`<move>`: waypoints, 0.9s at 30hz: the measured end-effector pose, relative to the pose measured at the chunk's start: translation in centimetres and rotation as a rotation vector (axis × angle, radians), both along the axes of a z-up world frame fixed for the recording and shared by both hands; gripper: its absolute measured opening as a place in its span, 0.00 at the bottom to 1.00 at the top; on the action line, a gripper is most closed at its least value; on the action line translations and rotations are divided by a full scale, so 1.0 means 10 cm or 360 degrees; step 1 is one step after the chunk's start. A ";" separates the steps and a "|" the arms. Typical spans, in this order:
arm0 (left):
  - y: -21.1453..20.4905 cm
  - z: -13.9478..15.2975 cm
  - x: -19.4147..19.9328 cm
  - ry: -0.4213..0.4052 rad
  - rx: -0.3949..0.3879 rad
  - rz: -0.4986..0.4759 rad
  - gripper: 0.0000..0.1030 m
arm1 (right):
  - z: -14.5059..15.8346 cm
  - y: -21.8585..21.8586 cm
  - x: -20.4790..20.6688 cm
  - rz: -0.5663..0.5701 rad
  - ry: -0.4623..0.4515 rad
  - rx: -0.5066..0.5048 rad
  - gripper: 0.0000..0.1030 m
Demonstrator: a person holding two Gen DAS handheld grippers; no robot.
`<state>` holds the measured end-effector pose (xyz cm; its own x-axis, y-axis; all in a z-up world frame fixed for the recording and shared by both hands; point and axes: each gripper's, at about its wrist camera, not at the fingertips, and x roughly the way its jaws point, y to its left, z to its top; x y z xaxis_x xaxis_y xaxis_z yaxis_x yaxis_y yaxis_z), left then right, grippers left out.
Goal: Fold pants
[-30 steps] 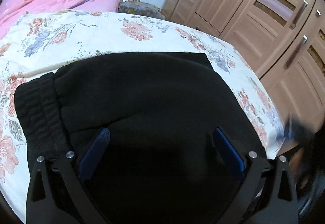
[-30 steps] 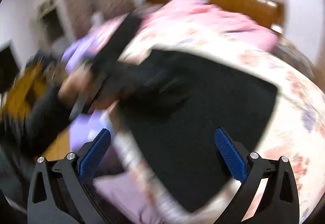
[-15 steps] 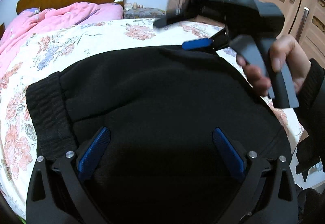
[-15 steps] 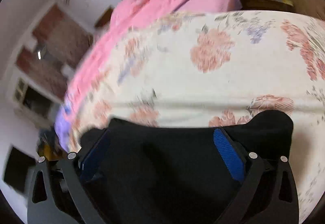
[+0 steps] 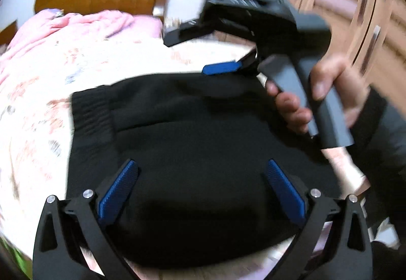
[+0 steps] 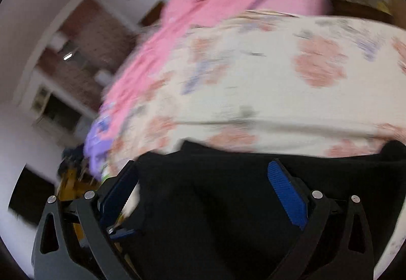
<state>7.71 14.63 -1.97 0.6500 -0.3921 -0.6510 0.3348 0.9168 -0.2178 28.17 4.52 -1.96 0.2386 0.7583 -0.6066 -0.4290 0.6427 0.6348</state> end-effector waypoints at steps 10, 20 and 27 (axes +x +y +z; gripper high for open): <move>0.28 -0.03 -0.43 -0.0088 0.0053 0.0076 0.98 | -0.08 0.75 -0.18 0.0291 0.0120 0.0040 0.96; 0.69 0.26 -0.43 -0.0095 -0.0057 0.0197 0.98 | 0.56 -0.12 -1.18 -0.0170 -0.0541 -0.0508 0.96; 1.31 0.22 0.06 0.0140 -0.0352 0.0206 0.97 | 0.22 -0.42 -1.76 -0.0213 -0.0567 -0.0580 0.96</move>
